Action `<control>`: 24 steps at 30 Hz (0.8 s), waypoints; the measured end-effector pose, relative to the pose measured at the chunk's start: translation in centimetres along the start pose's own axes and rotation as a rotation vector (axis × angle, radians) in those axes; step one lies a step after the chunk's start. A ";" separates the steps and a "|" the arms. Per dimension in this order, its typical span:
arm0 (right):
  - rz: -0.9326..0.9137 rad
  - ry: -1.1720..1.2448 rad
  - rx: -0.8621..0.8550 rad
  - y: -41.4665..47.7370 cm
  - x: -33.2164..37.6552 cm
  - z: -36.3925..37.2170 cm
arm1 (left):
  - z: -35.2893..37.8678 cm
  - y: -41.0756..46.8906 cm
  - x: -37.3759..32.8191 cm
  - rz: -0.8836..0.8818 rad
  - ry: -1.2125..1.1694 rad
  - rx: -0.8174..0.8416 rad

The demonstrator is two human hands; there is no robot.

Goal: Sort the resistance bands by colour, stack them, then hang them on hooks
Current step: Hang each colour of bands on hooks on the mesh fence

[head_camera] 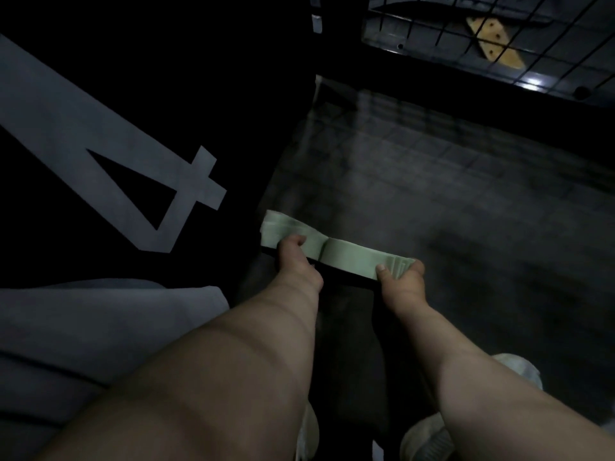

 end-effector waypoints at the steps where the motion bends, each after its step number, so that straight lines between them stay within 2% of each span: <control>1: -0.001 -0.002 0.002 0.1 0.1 0.0 | 0.0 0.1 -0.2 -0.003 0.007 0.014; 5: 0.006 -0.012 0.013 0.1 0.0 0.0 | 0.3 -0.1 0.2 -0.048 0.093 0.078; 9: 0.002 -0.019 0.018 0.1 0.1 -0.2 | 1.3 -1.6 0.6 -0.084 0.079 0.106; 11: 0.008 -0.023 0.021 0.0 0.1 -0.2 | 0.9 -1.5 0.3 -0.020 0.073 0.057; 14: 0.015 -0.027 0.022 -0.3 0.4 -0.3 | 0.0 -1.6 -0.6 0.202 0.159 -0.005; 16: 0.019 -0.025 0.019 -0.5 0.6 -0.3 | 0.4 -2.8 -1.0 0.443 0.373 0.093; 19: 0.021 -0.003 0.022 -0.6 0.5 -0.4 | 1.8 -5.2 0.5 0.833 0.962 0.397; 21: 0.021 0.026 0.033 -0.7 0.3 -0.5 | 1.5 -5.3 2.0 0.903 1.318 0.441; 24: 0.024 0.061 0.041 -0.8 0.2 -1.1 | 0.9 -5.4 2.4 0.953 1.602 0.410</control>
Point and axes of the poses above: each hand's wrist, its own y-axis towards the middle knuckle, its own z-axis out of the palm, x = y × z, the point moved 6 cm from there along y, towards the middle knuckle, and after that the axes turned 12 degrees about -y, right-handed, at the moved point
